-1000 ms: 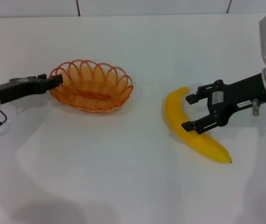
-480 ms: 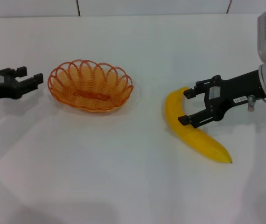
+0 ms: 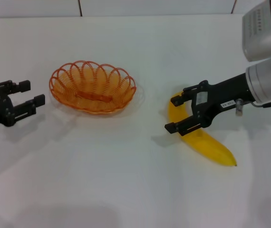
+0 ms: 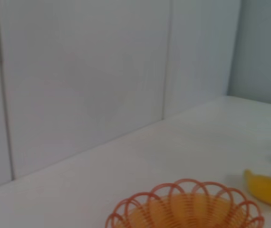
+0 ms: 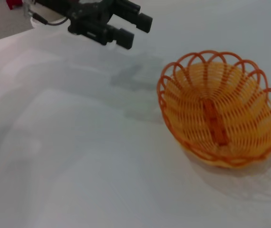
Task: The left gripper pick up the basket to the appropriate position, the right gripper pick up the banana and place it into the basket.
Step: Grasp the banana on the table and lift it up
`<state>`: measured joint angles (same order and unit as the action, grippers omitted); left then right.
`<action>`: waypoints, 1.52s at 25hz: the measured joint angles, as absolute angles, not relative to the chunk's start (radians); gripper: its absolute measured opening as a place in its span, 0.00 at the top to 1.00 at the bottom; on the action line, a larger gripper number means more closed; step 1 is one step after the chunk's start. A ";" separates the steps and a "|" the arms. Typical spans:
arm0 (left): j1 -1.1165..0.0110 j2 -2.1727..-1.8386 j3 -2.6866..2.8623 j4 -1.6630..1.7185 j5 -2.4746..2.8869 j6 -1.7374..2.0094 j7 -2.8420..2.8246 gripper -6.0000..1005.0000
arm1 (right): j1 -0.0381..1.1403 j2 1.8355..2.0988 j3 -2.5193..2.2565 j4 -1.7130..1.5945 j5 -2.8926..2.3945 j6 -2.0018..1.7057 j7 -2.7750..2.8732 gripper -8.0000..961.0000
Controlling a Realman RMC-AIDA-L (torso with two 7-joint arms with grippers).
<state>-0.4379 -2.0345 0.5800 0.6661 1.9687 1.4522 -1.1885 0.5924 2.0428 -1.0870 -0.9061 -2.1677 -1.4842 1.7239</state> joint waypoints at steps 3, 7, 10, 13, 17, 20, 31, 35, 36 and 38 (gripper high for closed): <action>-0.416 -2.034 0.579 0.667 1.962 1.473 -1.152 0.42 | 0.562 2.044 -1.163 -0.979 -2.151 -1.449 1.791 0.09; -0.392 -2.035 0.579 0.661 1.964 1.474 -1.131 0.42 | 0.521 2.041 -1.278 -1.094 -2.151 -1.402 1.905 0.10; -0.383 -2.037 0.583 0.658 1.967 1.469 -1.116 0.42 | 0.499 2.040 -1.328 -1.172 -2.195 -1.394 2.001 0.10; -0.381 -2.038 0.585 0.654 1.969 1.469 -1.112 0.42 | 0.479 2.040 -1.366 -1.249 -2.271 -1.392 2.105 0.10; -0.381 -2.038 0.586 0.648 1.972 1.468 -1.111 0.42 | 0.469 2.039 -1.404 -1.292 -2.344 -1.406 2.203 0.10; -0.381 -2.038 0.587 0.648 1.974 1.468 -1.111 0.42 | 0.474 2.038 -1.408 -1.291 -2.377 -1.426 2.234 0.10; -0.386 -2.037 0.588 0.631 1.985 1.461 -1.100 0.42 | 0.510 2.038 -1.413 -1.212 -2.410 -1.422 2.260 0.10; -0.390 -2.037 0.587 0.624 1.985 1.456 -1.097 0.42 | 0.561 2.037 -1.419 -1.117 -2.410 -1.399 2.255 0.11; -0.391 -2.037 0.587 0.624 1.985 1.456 -1.097 0.42 | 0.568 2.037 -1.422 -1.104 -2.411 -1.393 2.254 0.12; -0.391 -2.037 0.587 0.624 1.985 1.456 -1.097 0.42 | 0.579 2.036 -1.428 -1.084 -2.416 -1.379 2.254 0.13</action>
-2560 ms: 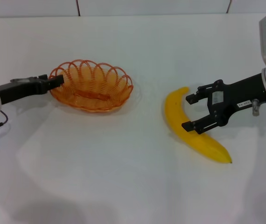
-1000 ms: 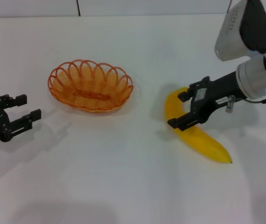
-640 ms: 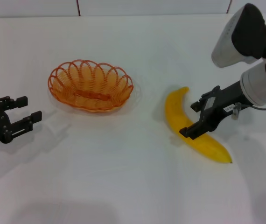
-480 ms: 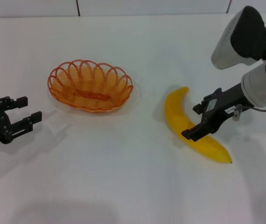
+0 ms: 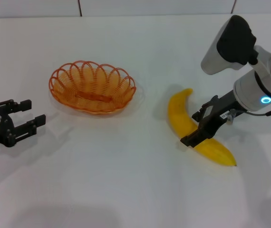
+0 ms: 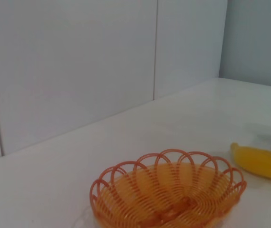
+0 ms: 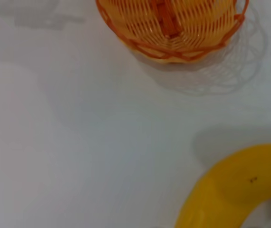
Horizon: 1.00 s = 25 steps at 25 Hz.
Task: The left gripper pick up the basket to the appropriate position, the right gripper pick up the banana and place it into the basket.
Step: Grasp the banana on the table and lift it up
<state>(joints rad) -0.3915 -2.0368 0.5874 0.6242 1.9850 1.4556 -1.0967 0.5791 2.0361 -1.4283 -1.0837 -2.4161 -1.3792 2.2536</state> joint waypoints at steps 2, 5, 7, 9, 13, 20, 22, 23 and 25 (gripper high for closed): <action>-0.392 -2.037 0.587 0.624 1.985 1.456 -1.097 0.42 | 0.580 2.036 -1.429 -1.081 -2.419 -1.376 2.253 0.15; -0.393 -2.037 0.587 0.624 1.985 1.456 -1.096 0.42 | 0.581 2.036 -1.429 -1.079 -2.422 -1.375 2.253 0.17; -0.394 -2.037 0.587 0.624 1.985 1.456 -1.093 0.42 | 0.581 2.036 -1.430 -1.079 -2.422 -1.374 2.253 0.18; -0.394 -2.038 0.587 0.624 1.985 1.456 -1.090 0.42 | 0.581 2.036 -1.430 -1.077 -2.422 -1.371 2.253 0.20; -0.394 -2.039 0.587 0.623 1.985 1.456 -1.088 0.42 | 0.581 2.036 -1.429 -1.072 -2.422 -1.367 2.253 0.23; -0.394 -2.039 0.587 0.623 1.985 1.456 -1.088 0.42 | 0.581 2.036 -1.422 -1.085 -2.420 -1.376 2.253 0.35; -0.393 -2.039 0.587 0.623 1.985 1.456 -1.088 0.42 | 0.579 2.035 -1.416 -1.106 -2.417 -1.382 2.253 0.44; -0.392 -2.039 0.587 0.623 1.985 1.456 -1.088 0.42 | 0.576 2.036 -1.413 -1.124 -2.416 -1.387 2.253 0.48; -0.390 -2.039 0.587 0.623 1.985 1.456 -1.088 0.42 | 0.572 2.036 -1.408 -1.164 -2.412 -1.391 2.253 0.49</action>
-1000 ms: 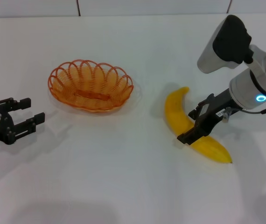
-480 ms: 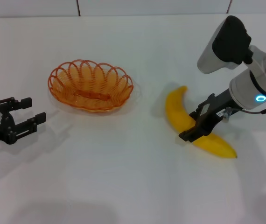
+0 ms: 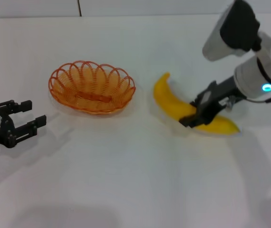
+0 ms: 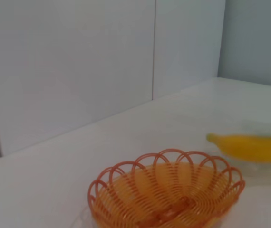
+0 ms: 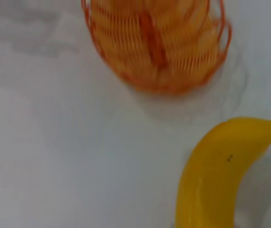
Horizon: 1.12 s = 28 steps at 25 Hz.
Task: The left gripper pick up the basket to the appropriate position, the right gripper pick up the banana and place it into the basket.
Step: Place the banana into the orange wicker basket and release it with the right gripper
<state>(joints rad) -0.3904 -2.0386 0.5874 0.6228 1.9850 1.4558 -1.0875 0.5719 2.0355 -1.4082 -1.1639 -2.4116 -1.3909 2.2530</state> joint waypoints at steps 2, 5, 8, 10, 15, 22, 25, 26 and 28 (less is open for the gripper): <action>-0.389 -2.039 0.587 0.623 1.985 1.455 -1.088 0.42 | 0.570 2.036 -1.411 -1.217 -2.397 -1.391 2.252 0.49; -0.391 -2.039 0.587 0.622 1.985 1.453 -1.087 0.42 | 0.574 2.038 -1.428 -1.262 -2.358 -1.380 2.236 0.50; -0.393 -2.039 0.587 0.621 1.985 1.453 -1.088 0.42 | 0.599 2.038 -1.453 -1.275 -2.317 -1.343 2.217 0.50; -0.396 -2.039 0.587 0.621 1.986 1.451 -1.088 0.42 | 0.623 2.039 -1.475 -1.270 -2.296 -1.304 2.212 0.50; -0.407 -2.040 0.589 0.614 1.987 1.444 -1.088 0.42 | 0.722 2.041 -1.589 -1.206 -2.249 -1.160 2.212 0.48; -0.443 -2.041 0.589 0.595 2.013 1.431 -1.089 0.42 | 0.861 2.046 -1.730 -1.014 -2.196 -0.959 2.224 0.45; -0.447 -2.042 0.589 0.594 2.017 1.431 -1.088 0.42 | 0.895 2.046 -1.771 -0.951 -2.181 -0.896 2.229 0.44; -0.448 -2.042 0.589 0.592 2.017 1.431 -1.088 0.42 | 0.903 2.047 -1.781 -0.936 -2.175 -0.881 2.229 0.44; -0.453 -2.042 0.589 0.585 2.019 1.431 -1.088 0.42 | 0.910 2.047 -1.796 -0.917 -2.168 -0.861 2.229 0.43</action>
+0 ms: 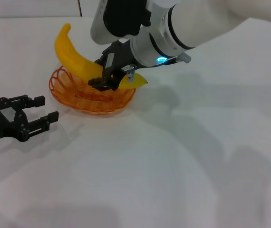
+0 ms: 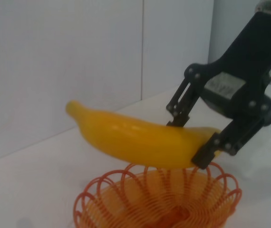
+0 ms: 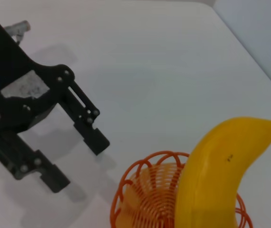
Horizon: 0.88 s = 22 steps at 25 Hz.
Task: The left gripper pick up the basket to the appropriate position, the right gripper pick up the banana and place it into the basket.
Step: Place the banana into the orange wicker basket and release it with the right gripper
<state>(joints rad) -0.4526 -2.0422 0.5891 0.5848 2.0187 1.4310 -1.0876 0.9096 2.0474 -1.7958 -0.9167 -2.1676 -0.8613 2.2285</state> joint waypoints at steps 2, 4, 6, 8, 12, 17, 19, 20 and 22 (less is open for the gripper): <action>-0.456 -2.042 0.589 0.580 2.022 1.431 -1.088 0.42 | 0.911 2.048 -1.801 -0.913 -2.165 -0.854 2.227 0.42; -0.456 -2.041 0.589 0.579 2.025 1.431 -1.088 0.42 | 0.911 2.048 -1.804 -0.912 -2.165 -0.845 2.224 0.41; -0.456 -2.041 0.589 0.579 2.027 1.431 -1.088 0.42 | 0.909 2.048 -1.812 -0.911 -2.165 -0.834 2.223 0.40; -0.456 -2.041 0.589 0.579 2.027 1.431 -1.088 0.42 | 0.904 2.048 -1.824 -0.911 -2.165 -0.815 2.219 0.40; -0.454 -2.041 0.589 0.578 2.028 1.431 -1.088 0.42 | 0.894 2.048 -1.841 -0.918 -2.164 -0.788 2.216 0.38; -0.441 -2.040 0.589 0.578 2.027 1.431 -1.088 0.42 | 0.820 2.042 -1.825 -1.008 -2.163 -0.812 2.209 0.25; -0.437 -2.041 0.589 0.578 2.026 1.431 -1.087 0.42 | 0.761 2.039 -1.788 -1.069 -2.149 -0.847 2.177 0.18; -0.436 -2.041 0.589 0.578 2.026 1.431 -1.087 0.42 | 0.733 2.039 -1.758 -1.090 -2.124 -0.876 2.140 0.18; -0.434 -2.041 0.589 0.578 2.026 1.431 -1.088 0.42 | 0.688 2.038 -1.689 -1.110 -2.063 -0.940 2.054 0.18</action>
